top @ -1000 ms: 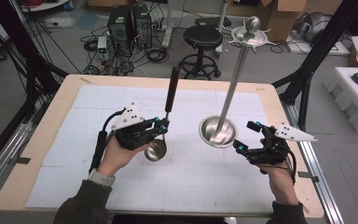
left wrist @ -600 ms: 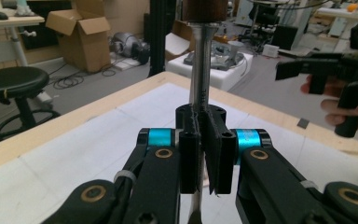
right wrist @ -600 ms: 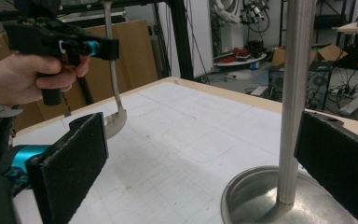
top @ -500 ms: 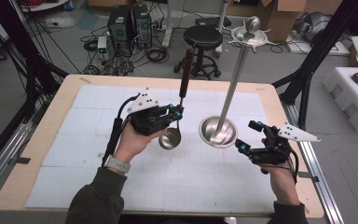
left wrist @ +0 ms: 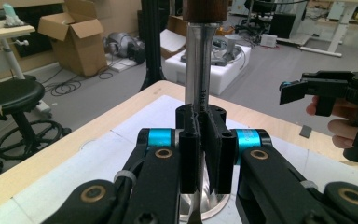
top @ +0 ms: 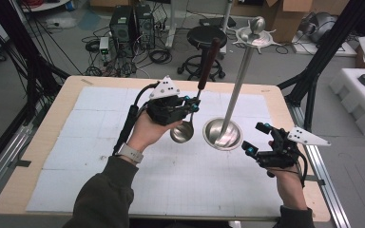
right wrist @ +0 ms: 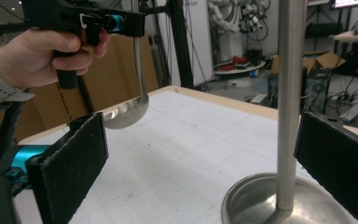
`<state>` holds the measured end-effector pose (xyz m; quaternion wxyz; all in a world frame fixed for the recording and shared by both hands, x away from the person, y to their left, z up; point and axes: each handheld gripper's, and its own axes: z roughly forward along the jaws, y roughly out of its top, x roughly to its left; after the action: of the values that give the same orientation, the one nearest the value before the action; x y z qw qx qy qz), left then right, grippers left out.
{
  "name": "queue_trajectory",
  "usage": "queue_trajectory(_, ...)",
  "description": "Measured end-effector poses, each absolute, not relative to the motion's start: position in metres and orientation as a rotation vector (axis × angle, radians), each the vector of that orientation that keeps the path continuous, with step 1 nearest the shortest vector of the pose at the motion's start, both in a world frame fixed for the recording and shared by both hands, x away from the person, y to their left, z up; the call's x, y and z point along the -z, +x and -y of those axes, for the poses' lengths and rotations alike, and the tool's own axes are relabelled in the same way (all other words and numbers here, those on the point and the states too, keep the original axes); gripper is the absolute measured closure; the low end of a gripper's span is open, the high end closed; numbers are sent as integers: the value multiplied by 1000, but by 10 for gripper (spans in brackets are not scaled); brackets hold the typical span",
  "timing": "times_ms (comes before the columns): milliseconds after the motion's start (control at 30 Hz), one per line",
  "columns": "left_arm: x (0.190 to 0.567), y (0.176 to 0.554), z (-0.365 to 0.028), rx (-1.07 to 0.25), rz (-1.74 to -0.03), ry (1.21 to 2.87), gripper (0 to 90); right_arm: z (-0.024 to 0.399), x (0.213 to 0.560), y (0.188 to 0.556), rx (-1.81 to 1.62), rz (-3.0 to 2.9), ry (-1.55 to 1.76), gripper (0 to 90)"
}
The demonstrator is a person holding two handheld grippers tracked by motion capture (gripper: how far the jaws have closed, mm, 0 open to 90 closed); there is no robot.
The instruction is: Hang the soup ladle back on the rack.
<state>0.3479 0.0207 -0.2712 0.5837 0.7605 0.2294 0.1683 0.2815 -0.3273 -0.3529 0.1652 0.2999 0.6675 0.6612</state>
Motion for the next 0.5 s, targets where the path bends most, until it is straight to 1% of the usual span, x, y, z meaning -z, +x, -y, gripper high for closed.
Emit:
queue_trajectory(233, 263, 352, -13, -400, -522, 1796, 843, 330, 352, 280, -1897, -1905, 848, 14)
queue_trajectory(500, 263, 360, -5, -399, -522, 1829, 842, 333, 352, 279, -1906, -1899, 855, 14)
